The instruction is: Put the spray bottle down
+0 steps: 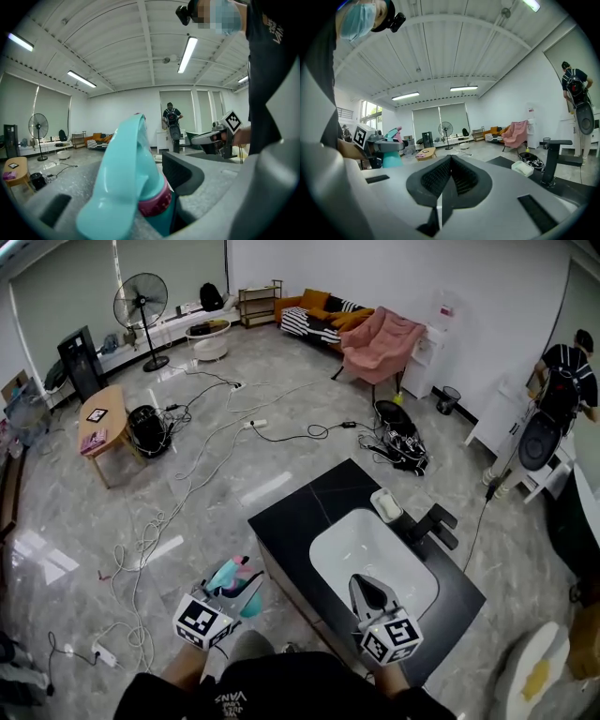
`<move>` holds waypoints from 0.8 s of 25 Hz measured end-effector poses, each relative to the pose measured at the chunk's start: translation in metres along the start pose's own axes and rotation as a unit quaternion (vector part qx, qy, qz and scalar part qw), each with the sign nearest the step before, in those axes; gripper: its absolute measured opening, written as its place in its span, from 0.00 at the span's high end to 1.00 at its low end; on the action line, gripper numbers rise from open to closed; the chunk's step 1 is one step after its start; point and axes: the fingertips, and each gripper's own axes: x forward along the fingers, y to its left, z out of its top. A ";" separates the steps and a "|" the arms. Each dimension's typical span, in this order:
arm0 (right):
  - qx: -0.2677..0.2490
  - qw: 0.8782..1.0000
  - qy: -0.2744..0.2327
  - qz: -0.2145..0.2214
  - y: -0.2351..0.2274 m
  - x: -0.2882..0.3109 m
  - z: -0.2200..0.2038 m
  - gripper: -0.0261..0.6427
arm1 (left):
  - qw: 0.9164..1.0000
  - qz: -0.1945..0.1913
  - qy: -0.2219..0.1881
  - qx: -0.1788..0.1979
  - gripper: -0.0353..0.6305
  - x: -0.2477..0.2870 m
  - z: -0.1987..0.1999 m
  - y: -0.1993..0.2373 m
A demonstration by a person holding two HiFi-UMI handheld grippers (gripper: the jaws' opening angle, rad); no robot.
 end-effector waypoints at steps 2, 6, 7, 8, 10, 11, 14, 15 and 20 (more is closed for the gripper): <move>0.009 1.000 -0.002 -0.011 -0.008 0.001 -0.002 0.96 | 1.000 -0.014 0.000 0.007 0.69 0.017 -0.001 0.004; 0.014 0.999 -0.003 -0.039 -0.028 0.007 -0.002 0.96 | 0.999 -0.045 -0.001 0.005 0.69 0.061 0.000 0.018; 0.016 0.999 -0.003 -0.048 -0.032 0.010 0.000 0.96 | 0.998 -0.056 -0.001 0.007 0.69 0.072 0.002 0.023; 0.019 0.998 -0.002 -0.058 -0.034 0.013 0.003 0.96 | 0.998 -0.068 -0.002 0.009 0.69 0.082 0.005 0.028; 0.025 0.996 -0.002 -0.085 -0.038 0.018 0.006 0.96 | 0.995 -0.098 -0.001 0.012 0.69 0.100 0.009 0.036; 0.029 0.994 -0.003 -0.102 -0.040 0.020 0.006 0.96 | 0.993 -0.115 0.000 0.015 0.69 0.109 0.009 0.040; 0.039 0.988 -0.012 -0.150 -0.049 0.030 0.009 0.96 | 0.986 -0.164 0.004 0.026 0.69 0.143 0.009 0.054; 0.042 0.985 -0.014 -0.164 -0.053 0.033 0.011 0.96 | 0.984 -0.176 0.004 0.030 0.69 0.156 0.011 0.059; 0.059 0.971 -0.021 -0.229 -0.071 0.050 0.008 0.96 | 0.973 -0.227 -0.007 0.042 0.69 0.222 0.013 0.084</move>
